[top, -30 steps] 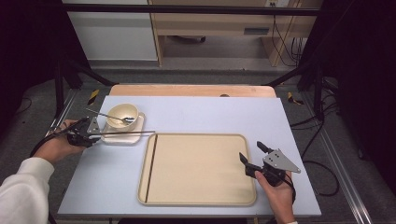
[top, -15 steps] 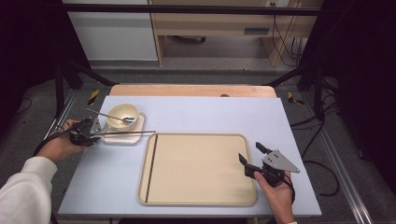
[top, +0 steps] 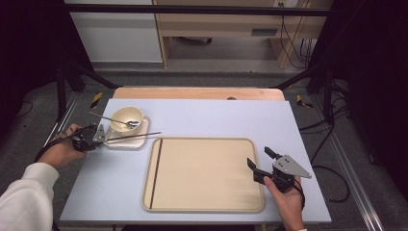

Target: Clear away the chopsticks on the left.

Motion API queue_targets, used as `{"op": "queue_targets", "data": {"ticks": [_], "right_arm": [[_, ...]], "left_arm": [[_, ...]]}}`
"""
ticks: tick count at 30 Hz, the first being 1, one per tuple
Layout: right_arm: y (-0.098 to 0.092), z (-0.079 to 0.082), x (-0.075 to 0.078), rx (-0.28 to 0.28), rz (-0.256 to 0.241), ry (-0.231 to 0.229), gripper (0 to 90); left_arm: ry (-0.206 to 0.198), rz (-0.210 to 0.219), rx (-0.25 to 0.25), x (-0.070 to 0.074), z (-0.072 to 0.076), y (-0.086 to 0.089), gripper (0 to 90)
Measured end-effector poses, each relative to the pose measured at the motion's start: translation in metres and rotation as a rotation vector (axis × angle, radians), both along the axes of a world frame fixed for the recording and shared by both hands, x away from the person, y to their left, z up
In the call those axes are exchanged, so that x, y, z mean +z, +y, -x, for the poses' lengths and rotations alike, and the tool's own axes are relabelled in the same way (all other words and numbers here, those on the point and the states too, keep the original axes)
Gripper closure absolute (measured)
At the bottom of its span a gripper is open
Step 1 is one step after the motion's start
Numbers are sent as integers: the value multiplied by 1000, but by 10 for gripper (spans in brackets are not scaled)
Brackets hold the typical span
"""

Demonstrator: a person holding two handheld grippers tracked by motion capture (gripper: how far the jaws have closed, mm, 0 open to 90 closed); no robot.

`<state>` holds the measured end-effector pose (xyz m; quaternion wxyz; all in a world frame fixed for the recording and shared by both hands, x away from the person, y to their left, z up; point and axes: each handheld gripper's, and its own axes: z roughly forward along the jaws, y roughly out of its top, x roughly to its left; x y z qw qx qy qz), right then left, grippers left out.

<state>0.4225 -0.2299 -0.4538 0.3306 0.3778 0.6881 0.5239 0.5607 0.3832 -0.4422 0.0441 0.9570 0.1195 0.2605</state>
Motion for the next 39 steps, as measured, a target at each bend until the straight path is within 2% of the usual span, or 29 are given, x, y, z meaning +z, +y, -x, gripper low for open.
{"op": "queue_targets", "data": {"ticks": [1, 5, 10, 13, 20, 26, 29, 35, 39], "right_arm": [[0, 0, 0, 2, -3, -2, 246], [0, 0, 0, 3, -11, -3, 246], [-1, 0, 0, 2, -15, -1, 247], [-1, 0, 0, 3, -13, 0, 247], [6, -3, 3, 23, 18, 7, 237], [23, -3, 16, 69, 97, 19, 209], [31, -3, 29, 84, 162, 35, 205], [51, -5, 67, 134, 283, 45, 274], [68, -4, 94, 192, 361, 54, 298]], "left_arm": [[0, -12, -11, 1, 2, 0, 825], [-20, -5, -36, 7, 13, 3, 837], [-61, 50, -35, 17, 28, 9, 840], [-76, 63, -35, 23, 36, 10, 840], [-127, 100, -52, 42, 59, 0, 840], [-156, 115, -75, 51, 73, -16, 840], [-167, 115, -96, 55, 78, -27, 841], [-182, 114, -156, 64, 87, -56, 841], [-175, 85, -210, 66, 90, -80, 841]]}}
